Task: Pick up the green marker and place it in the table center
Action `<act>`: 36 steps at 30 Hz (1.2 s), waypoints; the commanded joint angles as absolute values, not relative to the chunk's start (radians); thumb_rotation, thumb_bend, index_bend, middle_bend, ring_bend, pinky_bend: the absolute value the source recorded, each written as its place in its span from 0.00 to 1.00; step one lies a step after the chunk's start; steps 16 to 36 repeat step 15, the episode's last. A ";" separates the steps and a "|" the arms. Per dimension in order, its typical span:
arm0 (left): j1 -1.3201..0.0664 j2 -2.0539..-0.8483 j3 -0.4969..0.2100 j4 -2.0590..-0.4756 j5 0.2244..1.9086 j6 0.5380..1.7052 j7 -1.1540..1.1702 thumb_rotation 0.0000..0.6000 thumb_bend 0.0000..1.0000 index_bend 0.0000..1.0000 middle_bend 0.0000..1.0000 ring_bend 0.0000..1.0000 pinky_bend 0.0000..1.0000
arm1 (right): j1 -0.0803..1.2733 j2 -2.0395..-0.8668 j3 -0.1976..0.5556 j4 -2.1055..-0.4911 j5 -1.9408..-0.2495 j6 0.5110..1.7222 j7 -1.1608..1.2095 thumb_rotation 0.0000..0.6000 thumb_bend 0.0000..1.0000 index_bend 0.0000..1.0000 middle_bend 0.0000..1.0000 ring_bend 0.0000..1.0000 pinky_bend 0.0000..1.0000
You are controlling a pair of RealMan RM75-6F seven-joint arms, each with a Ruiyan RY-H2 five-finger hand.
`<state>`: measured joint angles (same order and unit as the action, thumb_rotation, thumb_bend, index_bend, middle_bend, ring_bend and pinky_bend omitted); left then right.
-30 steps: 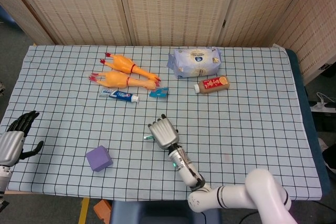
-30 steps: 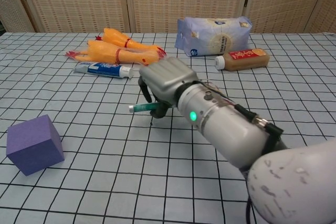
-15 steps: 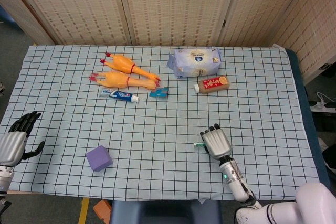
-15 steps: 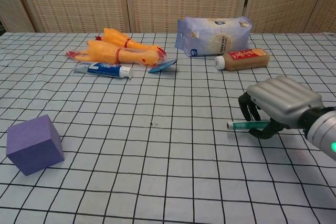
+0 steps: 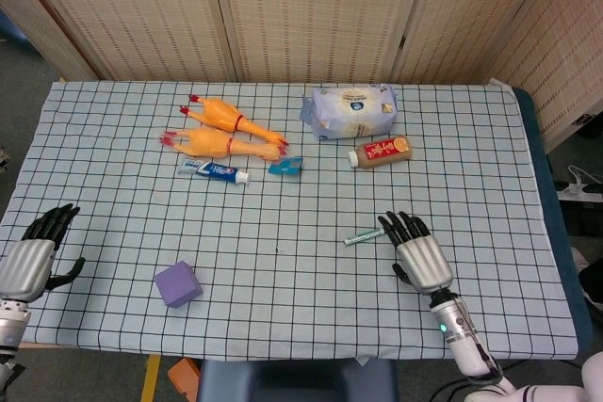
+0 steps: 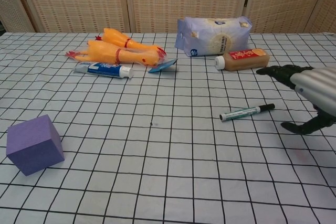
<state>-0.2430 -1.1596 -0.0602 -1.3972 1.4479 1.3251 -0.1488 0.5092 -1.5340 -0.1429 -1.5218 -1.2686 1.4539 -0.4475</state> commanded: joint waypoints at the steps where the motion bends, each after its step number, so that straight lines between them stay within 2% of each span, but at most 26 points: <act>1: -0.226 -1.159 -0.060 -1.415 1.451 1.357 -0.109 1.00 0.38 0.00 0.00 0.00 0.12 | 0.410 -1.419 -0.138 -1.579 -1.379 1.633 -0.449 1.00 0.18 0.00 0.00 0.00 0.04; 4: -0.213 -1.161 -0.055 -1.439 1.437 1.364 -0.041 1.00 0.38 0.00 0.00 0.00 0.12 | 0.342 -1.384 -0.141 -1.561 -1.397 1.707 -0.470 1.00 0.18 0.00 0.00 0.00 0.00; 8: -0.198 -1.172 -0.054 -1.466 1.421 1.383 0.033 1.00 0.38 0.00 0.00 0.00 0.12 | 0.277 -1.372 -0.138 -1.497 -1.374 1.704 -0.376 1.00 0.18 0.00 0.00 0.00 0.00; 10: -0.194 -1.178 -0.055 -1.474 1.431 1.402 0.053 1.00 0.38 0.00 0.00 0.00 0.12 | 0.273 -1.346 -0.139 -1.495 -1.370 1.666 -0.344 1.00 0.18 0.00 0.00 0.00 0.00; 15: -0.186 -1.193 -0.052 -1.474 1.458 1.434 0.080 1.00 0.38 0.00 0.00 0.00 0.12 | 0.247 -1.319 -0.098 -1.514 -1.387 1.679 -0.319 1.00 0.18 0.00 0.00 0.00 0.00; 36: -0.186 -1.193 -0.052 -1.474 1.458 1.434 0.080 1.00 0.38 0.00 0.00 0.00 0.12 | 0.247 -1.319 -0.098 -1.514 -1.387 1.679 -0.319 1.00 0.18 0.00 0.00 0.00 0.00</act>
